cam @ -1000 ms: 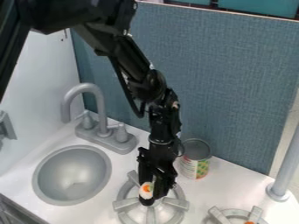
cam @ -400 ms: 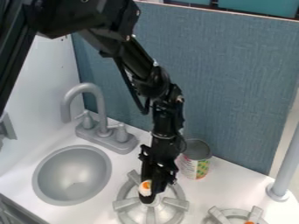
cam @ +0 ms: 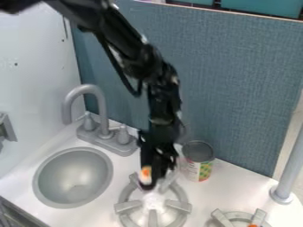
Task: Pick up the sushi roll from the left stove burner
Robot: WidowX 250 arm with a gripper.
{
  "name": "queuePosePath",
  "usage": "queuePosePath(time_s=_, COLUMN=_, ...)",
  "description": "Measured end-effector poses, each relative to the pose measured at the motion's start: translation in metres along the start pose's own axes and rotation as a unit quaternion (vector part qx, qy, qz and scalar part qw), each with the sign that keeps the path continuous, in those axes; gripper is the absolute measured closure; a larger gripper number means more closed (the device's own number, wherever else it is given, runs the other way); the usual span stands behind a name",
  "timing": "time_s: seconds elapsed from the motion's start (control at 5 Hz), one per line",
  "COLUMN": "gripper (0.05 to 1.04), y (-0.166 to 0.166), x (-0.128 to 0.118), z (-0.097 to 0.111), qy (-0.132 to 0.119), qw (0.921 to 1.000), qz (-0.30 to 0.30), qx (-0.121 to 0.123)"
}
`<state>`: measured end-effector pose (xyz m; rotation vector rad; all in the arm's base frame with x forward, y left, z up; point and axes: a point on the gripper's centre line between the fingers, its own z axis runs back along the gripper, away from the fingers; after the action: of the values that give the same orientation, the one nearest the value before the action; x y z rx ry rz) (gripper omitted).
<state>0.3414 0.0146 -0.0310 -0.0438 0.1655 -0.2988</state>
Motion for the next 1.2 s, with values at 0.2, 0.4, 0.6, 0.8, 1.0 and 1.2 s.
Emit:
queuePosePath(time_s=0.2, gripper=0.652, y=0.034, x=-0.007, z=0.004, qy=-0.038, qw=0.9976, qz=0.059, qx=0.0)
queuePosePath(time_s=0.4, gripper=0.652, y=0.05, x=-0.004, z=0.006, qy=-0.068, qw=0.9942, qz=0.084, qx=0.002)
queuePosePath(time_s=0.6, gripper=0.652, y=0.065, x=0.012, z=-0.001, qy=-0.084, qw=0.992, qz=0.094, qx=-0.007)
queuePosePath(time_s=0.8, gripper=0.652, y=0.075, x=0.024, z=-0.017, qy=-0.084, qw=0.9921, qz=0.093, qx=-0.005)
queuePosePath(time_s=1.0, gripper=0.652, y=0.083, x=0.036, z=-0.028, qy=-0.069, qw=0.9943, qz=0.082, qx=-0.005)
queuePosePath(time_s=1.2, gripper=0.652, y=0.083, x=0.036, z=-0.043, qy=-0.046, qw=0.9958, qz=0.078, qx=-0.014)
